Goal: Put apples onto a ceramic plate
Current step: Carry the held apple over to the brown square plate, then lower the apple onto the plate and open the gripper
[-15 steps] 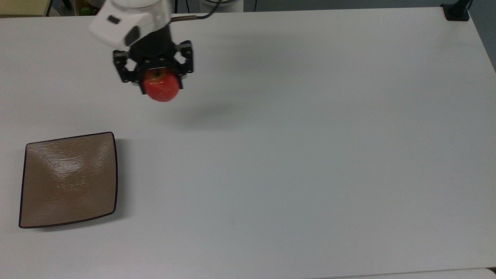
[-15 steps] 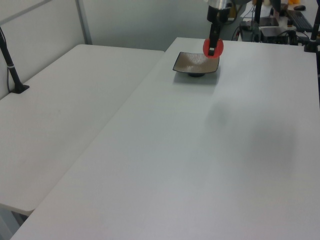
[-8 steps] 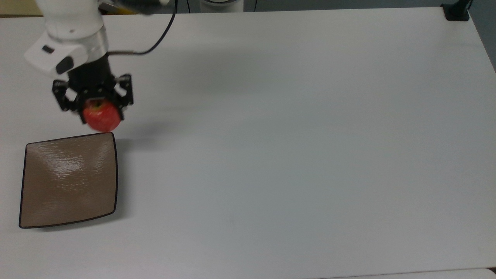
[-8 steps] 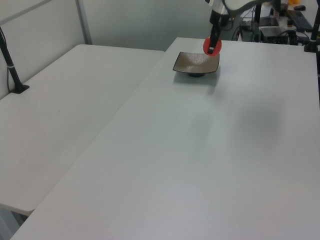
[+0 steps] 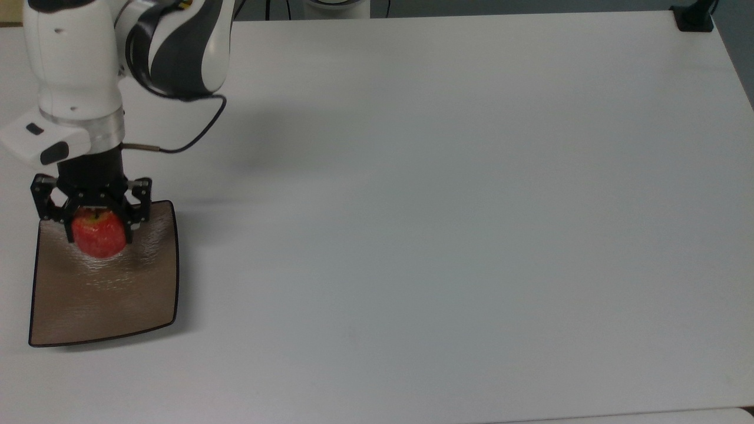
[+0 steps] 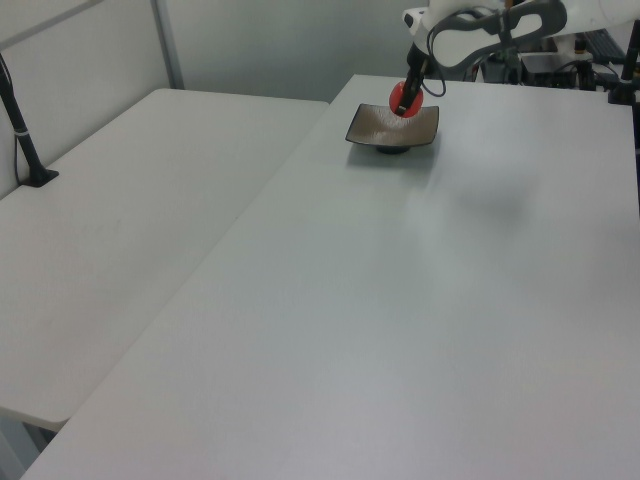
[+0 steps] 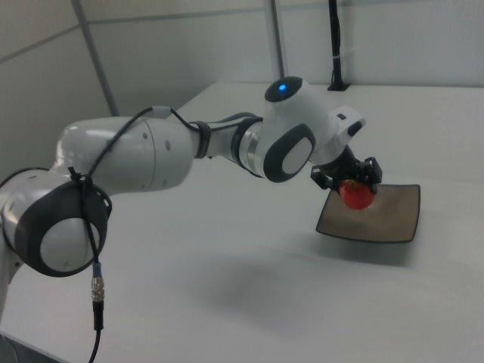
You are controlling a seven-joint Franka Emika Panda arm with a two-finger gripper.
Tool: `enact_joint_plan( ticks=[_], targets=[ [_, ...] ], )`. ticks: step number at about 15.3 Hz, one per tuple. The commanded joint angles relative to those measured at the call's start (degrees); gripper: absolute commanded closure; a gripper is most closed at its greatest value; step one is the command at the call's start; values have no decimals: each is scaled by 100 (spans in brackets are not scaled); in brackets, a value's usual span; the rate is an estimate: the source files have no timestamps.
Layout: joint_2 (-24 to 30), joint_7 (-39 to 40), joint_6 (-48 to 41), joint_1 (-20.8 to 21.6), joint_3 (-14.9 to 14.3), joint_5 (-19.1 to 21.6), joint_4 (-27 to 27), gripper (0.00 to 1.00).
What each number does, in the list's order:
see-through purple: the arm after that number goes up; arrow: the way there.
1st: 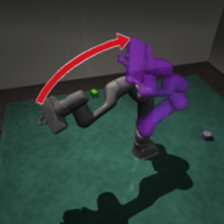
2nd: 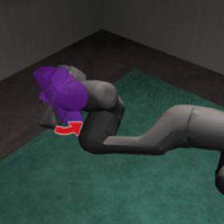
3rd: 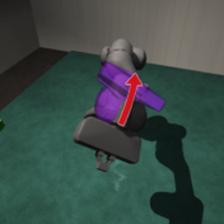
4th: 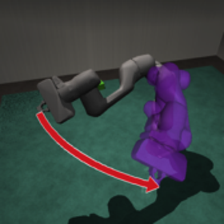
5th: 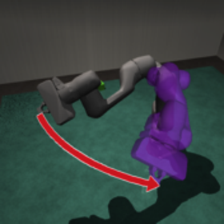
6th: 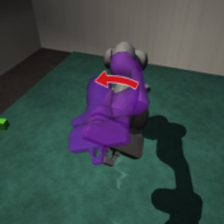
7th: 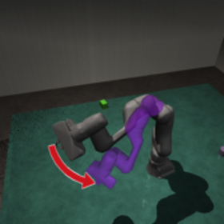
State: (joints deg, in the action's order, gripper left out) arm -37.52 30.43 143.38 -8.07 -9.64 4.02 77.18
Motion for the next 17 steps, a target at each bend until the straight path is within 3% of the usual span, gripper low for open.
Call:
enact_joint_plan(
  ticks=[1, 9, 12, 14, 17],
  targets=[
    [-493, 139, 488, -37, -12, 117, -441, 91],
    [-968, 121, 1113, -19, -3, 90, -441, 80],
    [-968, 25, 1131, 7, 14, 91, -388, 19],
    [-959, -54, 1131, 7, 15, 55, -388, 0],
    [-959, -54, 1122, 16, 15, 3, -379, 0]
  ],
)
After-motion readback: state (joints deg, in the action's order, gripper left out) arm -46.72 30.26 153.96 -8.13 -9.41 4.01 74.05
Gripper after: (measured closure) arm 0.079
